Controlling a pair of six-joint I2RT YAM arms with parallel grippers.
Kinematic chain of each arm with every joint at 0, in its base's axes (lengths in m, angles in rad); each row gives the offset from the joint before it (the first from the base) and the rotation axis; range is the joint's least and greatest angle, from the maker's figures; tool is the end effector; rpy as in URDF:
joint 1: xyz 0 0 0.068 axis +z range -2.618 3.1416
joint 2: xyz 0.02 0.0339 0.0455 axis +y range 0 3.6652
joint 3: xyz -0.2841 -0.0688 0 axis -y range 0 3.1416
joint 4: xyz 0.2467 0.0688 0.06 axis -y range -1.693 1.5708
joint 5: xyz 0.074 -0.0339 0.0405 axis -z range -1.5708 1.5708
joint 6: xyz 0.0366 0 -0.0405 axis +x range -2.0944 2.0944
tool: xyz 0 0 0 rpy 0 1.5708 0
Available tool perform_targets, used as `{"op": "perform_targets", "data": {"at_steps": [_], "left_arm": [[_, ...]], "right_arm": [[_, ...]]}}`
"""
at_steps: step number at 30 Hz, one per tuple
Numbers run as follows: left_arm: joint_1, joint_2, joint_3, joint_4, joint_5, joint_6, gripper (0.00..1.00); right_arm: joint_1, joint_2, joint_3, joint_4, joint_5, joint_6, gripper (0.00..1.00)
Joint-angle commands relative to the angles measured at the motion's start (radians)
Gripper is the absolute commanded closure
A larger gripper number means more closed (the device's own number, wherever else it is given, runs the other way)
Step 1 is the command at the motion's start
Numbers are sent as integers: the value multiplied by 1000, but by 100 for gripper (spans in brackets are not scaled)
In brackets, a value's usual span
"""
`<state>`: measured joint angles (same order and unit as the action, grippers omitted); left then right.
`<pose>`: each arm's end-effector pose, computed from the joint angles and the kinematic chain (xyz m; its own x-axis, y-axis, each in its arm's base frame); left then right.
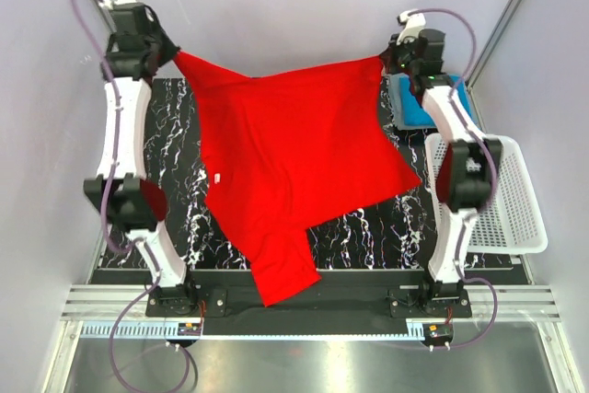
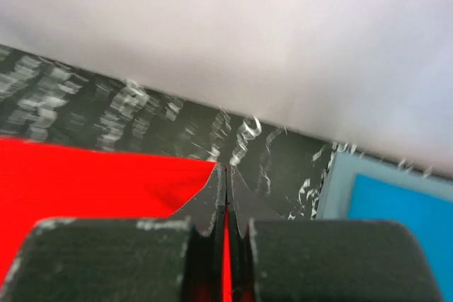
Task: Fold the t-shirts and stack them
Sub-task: Flatten the tshirt out
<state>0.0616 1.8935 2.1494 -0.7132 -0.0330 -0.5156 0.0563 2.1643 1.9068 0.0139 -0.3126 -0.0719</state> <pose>0.4319 0.0278 0.4546 -0.3385 -0.5146 -0.7878 -0.2965 0.8529 -0.4297 0.5369 0.0415 0.3180 -0.2149 -0.0806 -0.9733 -0.3679 0.9298 0.0043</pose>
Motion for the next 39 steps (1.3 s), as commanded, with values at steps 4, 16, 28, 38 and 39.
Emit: {"op": "perform_targets", "data": {"at_steps": [4,16,28,38,39], "left_arm": [[12,-313,130,113,-56,42,100],[14,-667,95,178,77,5,100],[12,-739,108,248,-2,95,100],[12,-340,224,489,8,209,100],[12,-283,213,495,27,197,100]], "right_arm": [[-3,-550,-152,-69,-199,-66,100],[-3,-1179,-313,-365,-448,-186,100],[-3,-1332,-302,-402,-350,-152,100],[-3,-982,-310,-243,-327,-178,100],[-3,-950,-321,-227,-326,-180,100]]}}
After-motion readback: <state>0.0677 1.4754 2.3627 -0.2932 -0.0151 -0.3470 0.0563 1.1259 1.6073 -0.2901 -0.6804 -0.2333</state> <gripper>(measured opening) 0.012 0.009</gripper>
